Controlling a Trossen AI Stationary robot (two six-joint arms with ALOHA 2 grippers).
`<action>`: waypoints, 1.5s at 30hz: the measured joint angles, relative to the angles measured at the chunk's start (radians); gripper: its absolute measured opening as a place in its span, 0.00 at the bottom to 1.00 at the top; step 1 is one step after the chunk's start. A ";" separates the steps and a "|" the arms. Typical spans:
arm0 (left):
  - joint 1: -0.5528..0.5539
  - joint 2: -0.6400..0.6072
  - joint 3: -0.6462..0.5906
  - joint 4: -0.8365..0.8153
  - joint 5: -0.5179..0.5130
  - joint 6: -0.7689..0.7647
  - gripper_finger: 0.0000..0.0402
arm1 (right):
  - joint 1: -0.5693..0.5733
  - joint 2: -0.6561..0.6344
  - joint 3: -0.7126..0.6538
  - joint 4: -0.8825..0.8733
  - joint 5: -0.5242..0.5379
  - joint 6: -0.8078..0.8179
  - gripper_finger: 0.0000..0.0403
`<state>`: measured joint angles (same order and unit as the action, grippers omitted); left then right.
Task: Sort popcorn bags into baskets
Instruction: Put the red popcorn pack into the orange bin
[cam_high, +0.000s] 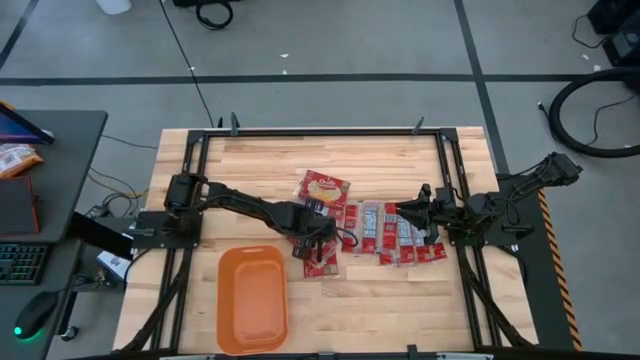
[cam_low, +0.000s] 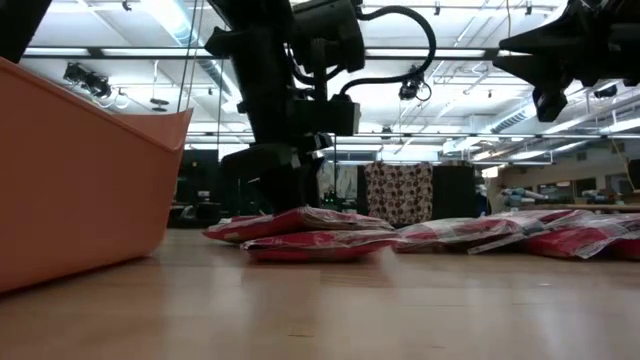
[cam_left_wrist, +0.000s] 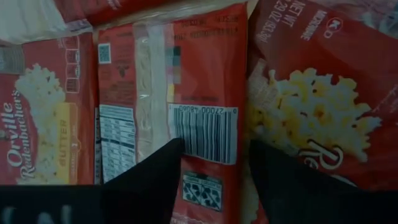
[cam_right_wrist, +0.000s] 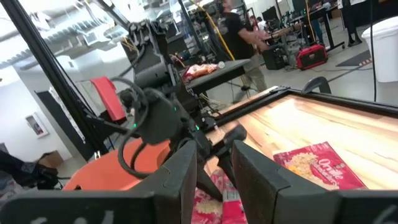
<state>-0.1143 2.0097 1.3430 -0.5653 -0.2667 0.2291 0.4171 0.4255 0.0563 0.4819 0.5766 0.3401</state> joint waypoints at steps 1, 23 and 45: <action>0.000 0.001 0.000 0.000 0.000 0.000 0.42 | 0.000 0.000 0.000 -0.003 0.000 -0.001 0.27; -0.001 -0.115 -0.008 -0.002 -0.017 0.027 0.02 | 0.000 0.003 0.000 -0.001 -0.002 -0.005 0.27; -0.261 -0.537 -0.010 -0.049 0.145 0.344 0.02 | -0.002 0.011 0.000 -0.003 0.006 -0.081 0.27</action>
<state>-0.3755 1.4727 1.3334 -0.6138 -0.1221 0.5734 0.4152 0.4366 0.0566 0.4788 0.5831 0.2595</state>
